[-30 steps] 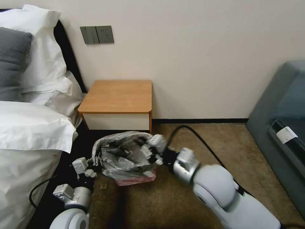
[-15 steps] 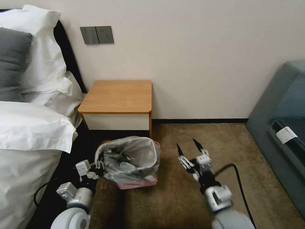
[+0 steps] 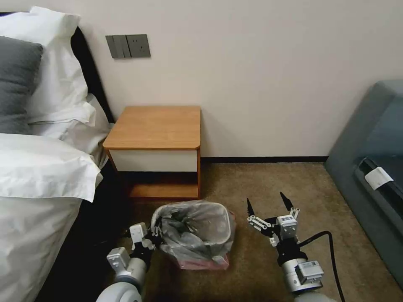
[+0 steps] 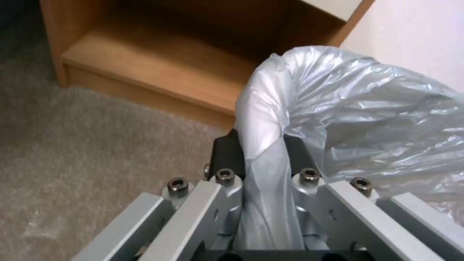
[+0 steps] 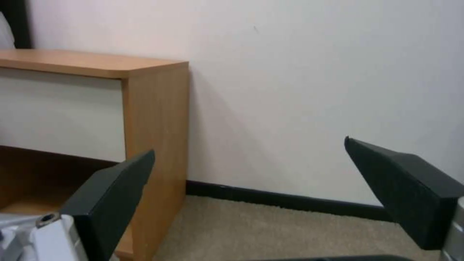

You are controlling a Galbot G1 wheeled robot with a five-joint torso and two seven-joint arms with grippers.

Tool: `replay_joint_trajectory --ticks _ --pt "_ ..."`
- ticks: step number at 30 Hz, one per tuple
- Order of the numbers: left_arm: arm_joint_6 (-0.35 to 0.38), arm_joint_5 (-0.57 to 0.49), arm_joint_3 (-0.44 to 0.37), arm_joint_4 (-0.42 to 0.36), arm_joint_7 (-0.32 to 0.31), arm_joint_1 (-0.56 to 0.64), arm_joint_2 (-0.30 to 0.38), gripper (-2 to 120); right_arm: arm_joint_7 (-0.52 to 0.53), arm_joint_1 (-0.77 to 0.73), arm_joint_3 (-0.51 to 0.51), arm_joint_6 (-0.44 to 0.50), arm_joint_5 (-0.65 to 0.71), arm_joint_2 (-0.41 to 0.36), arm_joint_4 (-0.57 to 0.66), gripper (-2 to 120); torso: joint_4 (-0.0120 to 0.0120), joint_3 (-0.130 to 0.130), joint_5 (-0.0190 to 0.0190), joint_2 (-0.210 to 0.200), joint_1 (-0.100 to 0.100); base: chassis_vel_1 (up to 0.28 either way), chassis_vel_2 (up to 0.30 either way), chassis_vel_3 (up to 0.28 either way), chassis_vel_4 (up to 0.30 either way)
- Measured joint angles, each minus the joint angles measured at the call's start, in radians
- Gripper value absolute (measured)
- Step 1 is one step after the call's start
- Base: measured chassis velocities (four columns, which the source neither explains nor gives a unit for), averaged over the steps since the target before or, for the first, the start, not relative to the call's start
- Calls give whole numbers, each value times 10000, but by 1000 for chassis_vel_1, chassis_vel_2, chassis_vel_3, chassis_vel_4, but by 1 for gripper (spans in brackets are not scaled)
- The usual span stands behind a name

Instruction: Pick up the garbage bag from the table and place it over the trash can.

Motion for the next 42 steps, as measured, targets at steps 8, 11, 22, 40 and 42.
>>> replay_joint_trajectory --ticks 8,11,22,40,42 --pt "-132 282 374 235 -164 17 -25 7 -14 105 -49 -2 -6 62 -79 100 0 0 0 0 0 0 0 0 0" --pt "-142 326 449 297 -242 -8 -41 7 -40 153 -97 -20 -15 55 -81 100 0 0 0 0 0 0 0 0 0" --pt "-438 688 589 642 -545 -50 -28 7 -48 191 -243 -45 -53 43 -144 100 1 -2 4 1 0 0 0 0 0" --pt "-184 935 389 438 -267 -181 6 65 -17 161 -332 -3 -76 27 -212 100 -1 1 -4 0 -1 0 0 0 0" --pt "-184 1114 329 383 -157 -198 24 75 -16 156 -354 -3 -77 29 -213 100 -1 1 -3 0 0 0 0 0 0"
